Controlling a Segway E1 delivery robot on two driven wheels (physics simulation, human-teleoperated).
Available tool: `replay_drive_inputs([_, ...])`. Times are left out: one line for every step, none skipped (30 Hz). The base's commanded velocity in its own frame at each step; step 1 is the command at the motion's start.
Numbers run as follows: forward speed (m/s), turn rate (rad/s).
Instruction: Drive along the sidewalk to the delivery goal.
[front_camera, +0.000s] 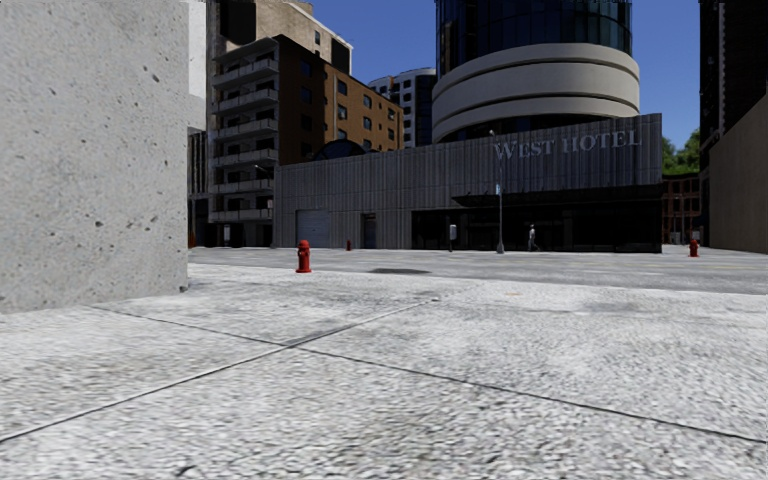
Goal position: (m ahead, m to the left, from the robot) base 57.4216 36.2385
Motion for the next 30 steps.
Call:
replay_drive_inputs([2.0, 0.39])
replay_drive_inputs([2.0, 0.39])
replay_drive_inputs([2.0, 0.39])
replay_drive_inputs([2.0, 0.39])
replay_drive_inputs([2.0, 0.39])
replay_drive_inputs([2.0, 0.27])
replay_drive_inputs([2.0, 0.12])
replay_drive_inputs([2.0, 0.12])
replay_drive_inputs([2.0, 0.0])
replay_drive_inputs([2.0, 0.0])
replay_drive_inputs([2.0, 0.0])
replay_drive_inputs([2.0, 0.0])
replay_drive_inputs([2.0, 0.0])
replay_drive_inputs([2.0, 0.0])
replay_drive_inputs([2.0, 0.0])
replay_drive_inputs([2.0, 0.0])
replay_drive_inputs([2.0, 0.0])
replay_drive_inputs([2.0, 0.03])
replay_drive_inputs([2.0, 0.1])
replay_drive_inputs([2.0, 0.15])
replay_drive_inputs([2.0, 0.15])
replay_drive_inputs([2.0, 0.22])
replay_drive_inputs([2.0, 0.25])
replay_drive_inputs([2.0, 0.27])
replay_drive_inputs([2.0, 0.28])
replay_drive_inputs([2.0, 0.28])
replay_drive_inputs([2.0, 0.3])
replay_drive_inputs([2.0, 0.32])
replay_drive_inputs([2.0, 0.34])
replay_drive_inputs([2.0, 0.34])
